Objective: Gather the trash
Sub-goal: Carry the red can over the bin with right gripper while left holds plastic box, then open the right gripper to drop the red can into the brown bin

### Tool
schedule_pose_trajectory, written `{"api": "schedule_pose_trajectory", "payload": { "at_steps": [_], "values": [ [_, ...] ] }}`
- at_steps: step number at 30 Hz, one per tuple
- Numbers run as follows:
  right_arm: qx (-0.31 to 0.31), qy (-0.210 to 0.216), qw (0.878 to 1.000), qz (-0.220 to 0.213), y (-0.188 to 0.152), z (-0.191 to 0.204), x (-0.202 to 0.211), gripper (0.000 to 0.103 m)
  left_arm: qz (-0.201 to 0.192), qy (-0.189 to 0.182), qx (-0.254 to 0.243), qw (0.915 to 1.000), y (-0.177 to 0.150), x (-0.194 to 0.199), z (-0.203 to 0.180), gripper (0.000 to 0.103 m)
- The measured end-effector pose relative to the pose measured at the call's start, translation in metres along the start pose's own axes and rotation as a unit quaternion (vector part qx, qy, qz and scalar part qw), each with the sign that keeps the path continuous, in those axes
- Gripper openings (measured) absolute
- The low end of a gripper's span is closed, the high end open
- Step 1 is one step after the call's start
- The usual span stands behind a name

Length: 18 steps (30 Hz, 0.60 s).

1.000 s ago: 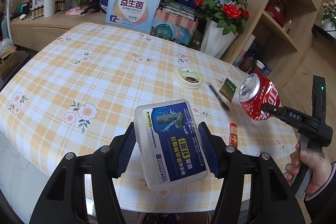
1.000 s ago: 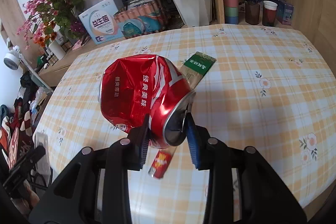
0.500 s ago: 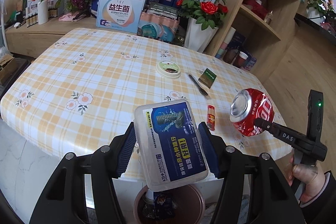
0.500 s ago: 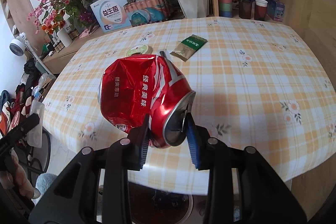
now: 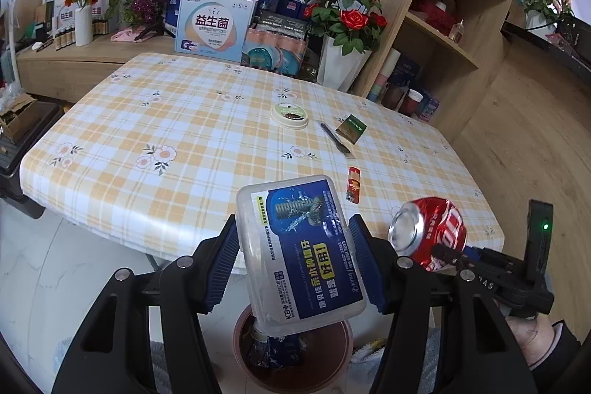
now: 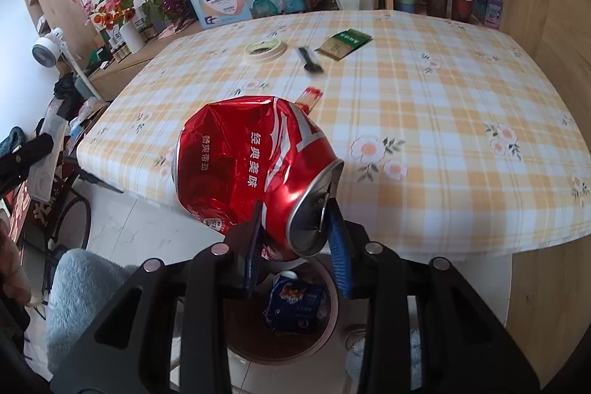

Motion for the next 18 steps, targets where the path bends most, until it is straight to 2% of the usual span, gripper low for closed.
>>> {"api": "schedule_pose_trajectory", "payload": {
  "at_steps": [6,14,16,18],
  "values": [
    [0.046,-0.004,0.999,0.024,-0.033,0.017,-0.003,0.035,-0.005,0.010,0.005,0.9999,-0.010,0.017,0.003,0.058],
    [0.064,0.016,0.995,0.075,-0.060,0.031,-0.022,0.035,0.002,0.008,0.015,0.9999,-0.017,0.013,0.008,0.058],
    [0.075,0.023,0.993,0.087,-0.065,0.038,-0.026,0.038,0.004,0.007,0.016,0.9998,-0.018,0.011,0.009,0.058],
    [0.078,0.030,0.992,0.093,-0.068,0.043,-0.028,0.048,0.006,0.008,0.018,0.9998,-0.019,0.010,0.011,0.058]
  ]
}}
Point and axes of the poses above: each gripper's, at about its wrist camera, not at the fingertips, and x roughly against the way its jaws point, z to its left, y to its top, the point moved 8 cm from there along -x, roughly the way its jaws point, and after that the axes turned 15 degrees about -y, right-handed, at the moved point
